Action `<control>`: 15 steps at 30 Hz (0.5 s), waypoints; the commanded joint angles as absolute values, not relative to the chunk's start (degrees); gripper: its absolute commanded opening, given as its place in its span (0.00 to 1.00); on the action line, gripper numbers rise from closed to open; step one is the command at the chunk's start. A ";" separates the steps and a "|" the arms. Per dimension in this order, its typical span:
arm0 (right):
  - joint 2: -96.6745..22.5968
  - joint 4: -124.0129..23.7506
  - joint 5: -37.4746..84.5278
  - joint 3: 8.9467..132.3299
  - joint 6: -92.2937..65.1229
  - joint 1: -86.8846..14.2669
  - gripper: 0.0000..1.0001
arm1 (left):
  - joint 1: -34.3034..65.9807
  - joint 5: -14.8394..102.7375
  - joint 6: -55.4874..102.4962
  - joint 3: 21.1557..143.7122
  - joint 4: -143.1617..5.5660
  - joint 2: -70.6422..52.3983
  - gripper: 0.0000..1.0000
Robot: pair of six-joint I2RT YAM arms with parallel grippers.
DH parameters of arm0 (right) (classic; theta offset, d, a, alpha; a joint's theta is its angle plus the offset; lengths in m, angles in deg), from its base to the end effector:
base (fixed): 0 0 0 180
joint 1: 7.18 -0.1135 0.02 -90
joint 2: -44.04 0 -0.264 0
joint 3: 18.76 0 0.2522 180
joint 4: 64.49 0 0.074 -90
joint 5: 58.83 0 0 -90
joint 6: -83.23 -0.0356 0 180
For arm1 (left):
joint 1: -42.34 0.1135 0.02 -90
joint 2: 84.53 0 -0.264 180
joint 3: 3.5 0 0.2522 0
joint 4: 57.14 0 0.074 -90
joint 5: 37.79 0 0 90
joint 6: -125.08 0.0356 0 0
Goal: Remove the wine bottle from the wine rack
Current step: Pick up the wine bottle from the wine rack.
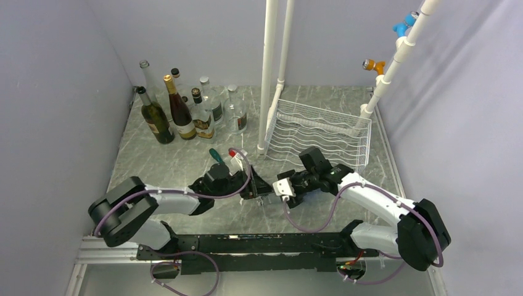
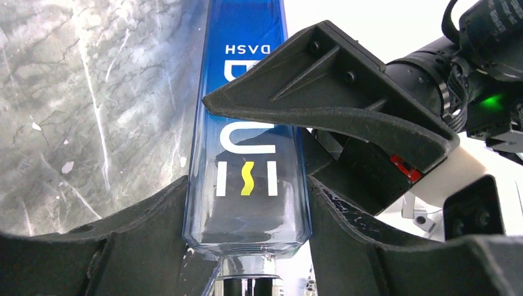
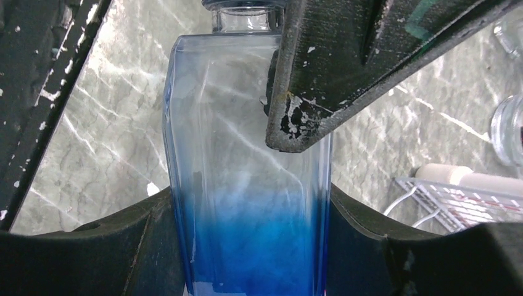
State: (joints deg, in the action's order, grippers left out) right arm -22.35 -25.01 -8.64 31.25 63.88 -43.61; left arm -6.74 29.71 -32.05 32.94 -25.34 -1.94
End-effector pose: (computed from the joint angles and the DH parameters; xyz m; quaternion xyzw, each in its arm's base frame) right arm 0.1579 0.1449 0.2004 -0.7823 0.4538 0.2299 0.3595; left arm 0.1628 -0.2086 0.1669 -0.0034 0.7839 -0.5921 0.1870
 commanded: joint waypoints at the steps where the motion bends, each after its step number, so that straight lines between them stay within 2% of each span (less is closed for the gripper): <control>1: -21.41 -20.71 -14.03 35.03 61.81 -42.37 0.00 | -5.98 31.36 -25.35 31.77 -22.75 -9.59 0.70; 5: -20.97 -19.85 -16.07 35.76 61.24 -41.61 0.00 | -6.00 35.72 -21.12 30.91 -29.79 -16.14 0.80; 15: -20.33 -18.43 -21.10 37.42 59.03 -39.96 0.00 | -5.97 48.22 -11.51 28.58 -44.94 -34.64 0.89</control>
State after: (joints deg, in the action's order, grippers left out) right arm -22.24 -18.43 -14.02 33.59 60.97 -40.72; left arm -6.17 42.15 -17.47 29.12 -39.11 -29.37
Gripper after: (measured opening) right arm 0.643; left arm 0.869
